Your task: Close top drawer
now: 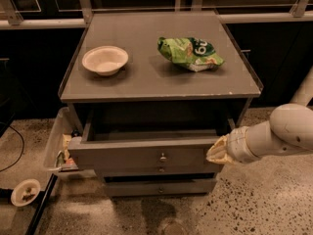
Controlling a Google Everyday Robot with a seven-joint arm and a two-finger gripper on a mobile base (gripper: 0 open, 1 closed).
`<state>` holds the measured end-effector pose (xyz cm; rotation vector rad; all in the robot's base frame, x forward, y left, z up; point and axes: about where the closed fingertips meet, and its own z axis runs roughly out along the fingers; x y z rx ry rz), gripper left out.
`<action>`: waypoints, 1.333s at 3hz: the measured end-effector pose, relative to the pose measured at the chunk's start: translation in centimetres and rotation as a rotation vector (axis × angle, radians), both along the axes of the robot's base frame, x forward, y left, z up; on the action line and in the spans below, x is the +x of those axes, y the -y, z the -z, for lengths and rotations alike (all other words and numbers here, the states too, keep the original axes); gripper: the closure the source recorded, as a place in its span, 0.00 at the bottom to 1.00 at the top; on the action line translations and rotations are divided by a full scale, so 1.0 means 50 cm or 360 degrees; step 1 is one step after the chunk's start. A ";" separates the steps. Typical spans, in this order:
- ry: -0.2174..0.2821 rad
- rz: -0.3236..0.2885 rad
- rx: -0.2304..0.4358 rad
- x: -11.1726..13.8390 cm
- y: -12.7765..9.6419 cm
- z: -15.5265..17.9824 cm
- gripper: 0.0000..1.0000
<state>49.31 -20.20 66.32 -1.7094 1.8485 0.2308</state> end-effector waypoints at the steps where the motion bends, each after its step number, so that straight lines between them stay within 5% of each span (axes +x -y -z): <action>1: 0.0024 0.0009 -0.0016 0.049 -0.002 0.008 0.12; 2: 0.0045 0.0046 -0.0030 0.108 0.006 0.018 0.00; 4: 0.0023 0.0037 -0.0046 0.051 0.013 0.002 0.00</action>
Offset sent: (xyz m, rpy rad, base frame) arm 0.1143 -0.0011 0.0015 -0.0370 -0.0803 -0.0260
